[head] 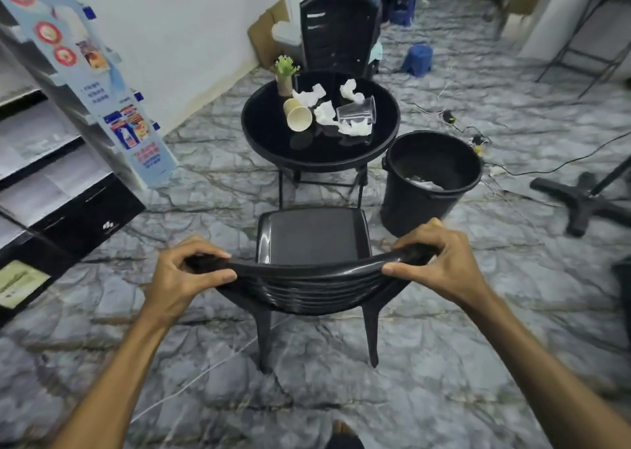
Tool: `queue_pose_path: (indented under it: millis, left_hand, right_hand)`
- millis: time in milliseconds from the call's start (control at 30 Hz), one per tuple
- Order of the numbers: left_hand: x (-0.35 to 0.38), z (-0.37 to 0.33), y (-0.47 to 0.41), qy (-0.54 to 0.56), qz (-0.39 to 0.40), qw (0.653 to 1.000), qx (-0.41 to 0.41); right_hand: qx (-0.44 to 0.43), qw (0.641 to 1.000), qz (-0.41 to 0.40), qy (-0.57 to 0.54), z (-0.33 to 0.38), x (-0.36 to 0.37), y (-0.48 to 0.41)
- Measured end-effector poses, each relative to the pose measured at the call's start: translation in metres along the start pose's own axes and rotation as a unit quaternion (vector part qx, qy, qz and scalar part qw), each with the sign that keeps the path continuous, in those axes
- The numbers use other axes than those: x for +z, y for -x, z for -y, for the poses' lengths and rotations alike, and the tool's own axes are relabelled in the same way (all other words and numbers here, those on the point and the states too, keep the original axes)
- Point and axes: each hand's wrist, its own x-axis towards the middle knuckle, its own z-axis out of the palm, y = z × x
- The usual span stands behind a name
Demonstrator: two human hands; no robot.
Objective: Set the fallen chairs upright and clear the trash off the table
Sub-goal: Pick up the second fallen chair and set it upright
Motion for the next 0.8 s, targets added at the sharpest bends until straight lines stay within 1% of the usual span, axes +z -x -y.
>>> queue_pose_path:
  millis: [100,200,333,400,500,667,800]
  left_hand:
    - [0.012,0.013,-0.011,-0.004,0.005,1.0,0.005]
    - [0.017,0.025,-0.022,0.007,0.013,1.0,-0.007]
    - [0.023,0.05,-0.026,0.001,0.04,0.999,-0.029]
    - [0.017,0.063,-0.019,-0.007,0.048,0.998,-0.043]
    - [0.004,0.071,-0.004,-0.01,0.043,0.997,-0.06]
    - [0.003,0.071,-0.014,-0.038,0.078,0.994,-0.071]
    - [0.0,0.076,-0.013,-0.03,0.077,0.994,-0.077]
  right_hand:
    - [-0.011,1.0,-0.018,0.019,-0.016,-0.002,0.0]
    - [-0.012,0.999,-0.024,0.03,-0.031,0.004,0.002]
    - [0.015,0.999,-0.04,0.026,-0.051,0.025,0.019]
    - [0.029,0.999,-0.037,0.028,-0.054,0.041,0.028]
    - [0.029,0.999,-0.011,0.038,-0.051,0.058,0.023]
    - [0.062,0.998,0.002,0.032,-0.05,0.058,0.009]
    - [0.076,0.996,-0.002,0.035,-0.046,0.06,0.01]
